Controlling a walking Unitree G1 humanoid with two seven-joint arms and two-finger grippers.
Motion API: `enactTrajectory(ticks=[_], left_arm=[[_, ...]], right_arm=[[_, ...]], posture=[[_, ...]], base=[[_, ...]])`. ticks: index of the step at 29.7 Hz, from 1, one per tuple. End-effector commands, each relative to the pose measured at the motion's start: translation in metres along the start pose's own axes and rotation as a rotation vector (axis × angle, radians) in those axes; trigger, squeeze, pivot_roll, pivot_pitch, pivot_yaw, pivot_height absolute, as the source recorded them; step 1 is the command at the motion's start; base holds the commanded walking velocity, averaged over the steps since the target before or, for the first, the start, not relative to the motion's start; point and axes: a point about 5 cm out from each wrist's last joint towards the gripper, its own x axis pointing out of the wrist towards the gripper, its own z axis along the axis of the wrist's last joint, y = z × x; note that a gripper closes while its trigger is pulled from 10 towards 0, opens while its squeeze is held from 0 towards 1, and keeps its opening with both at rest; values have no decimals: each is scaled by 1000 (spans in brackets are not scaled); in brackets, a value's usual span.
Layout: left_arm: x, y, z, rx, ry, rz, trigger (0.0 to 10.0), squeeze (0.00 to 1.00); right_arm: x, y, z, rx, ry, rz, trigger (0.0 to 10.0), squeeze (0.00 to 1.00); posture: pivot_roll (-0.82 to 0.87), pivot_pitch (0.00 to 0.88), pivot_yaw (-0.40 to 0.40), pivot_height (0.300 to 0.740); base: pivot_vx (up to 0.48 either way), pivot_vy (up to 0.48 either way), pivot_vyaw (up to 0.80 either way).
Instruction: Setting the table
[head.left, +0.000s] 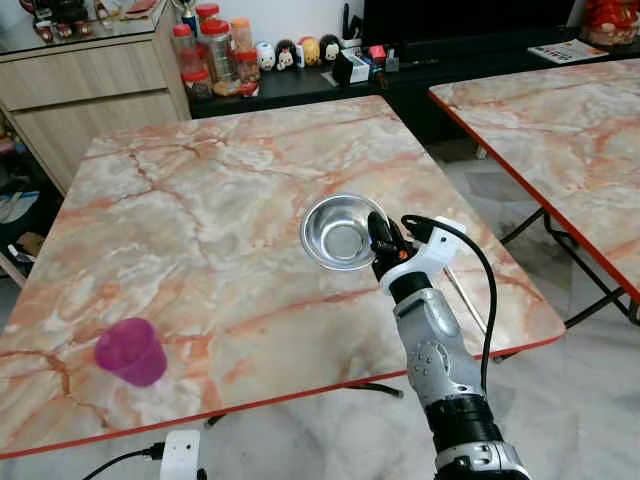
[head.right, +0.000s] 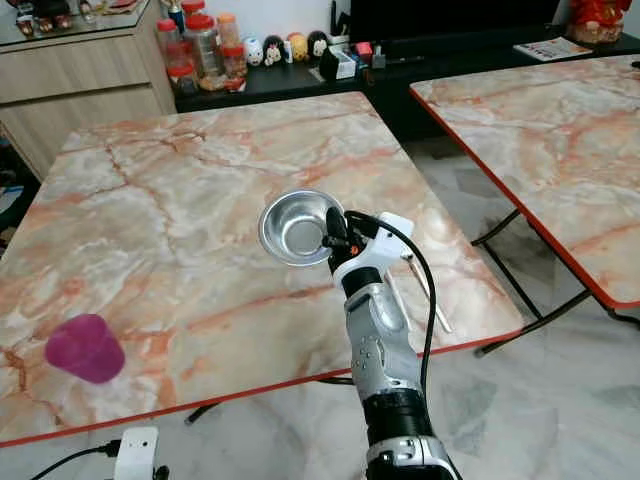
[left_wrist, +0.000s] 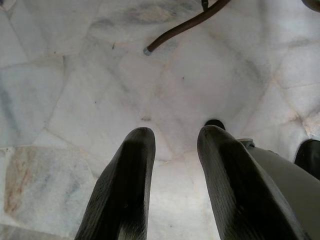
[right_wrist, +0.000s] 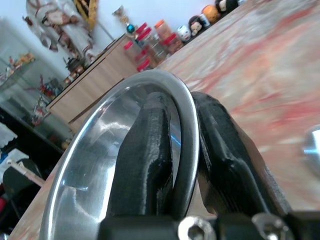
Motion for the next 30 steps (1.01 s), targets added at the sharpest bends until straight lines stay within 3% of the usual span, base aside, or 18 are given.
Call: enactTrajectory(ticks=[1,10,13,30], left_arm=[[-1,1,-6,-4,32,13,10000,0],[-2,3,-10,1,42,20,10000,0],[-2,3,-9,3,40,20,10000,0],[-1,5,-6,4,34,21,10000,0]], right_arm=[[6,8,6,18,-38,20,10000,0],[5,-6,16,-51,-76,-26,10000,0],[5,-10,19,-49,-97,-36,10000,0],[4,-13,19,-32,-112,-57,10000,0]], posture=[[29,23,46,740],[24,27,53,740],[24,27,57,740],[21,26,62,740]], base=[[0,-469,0],[0,-464,85],[0,-458,769],[0,-450,0]])
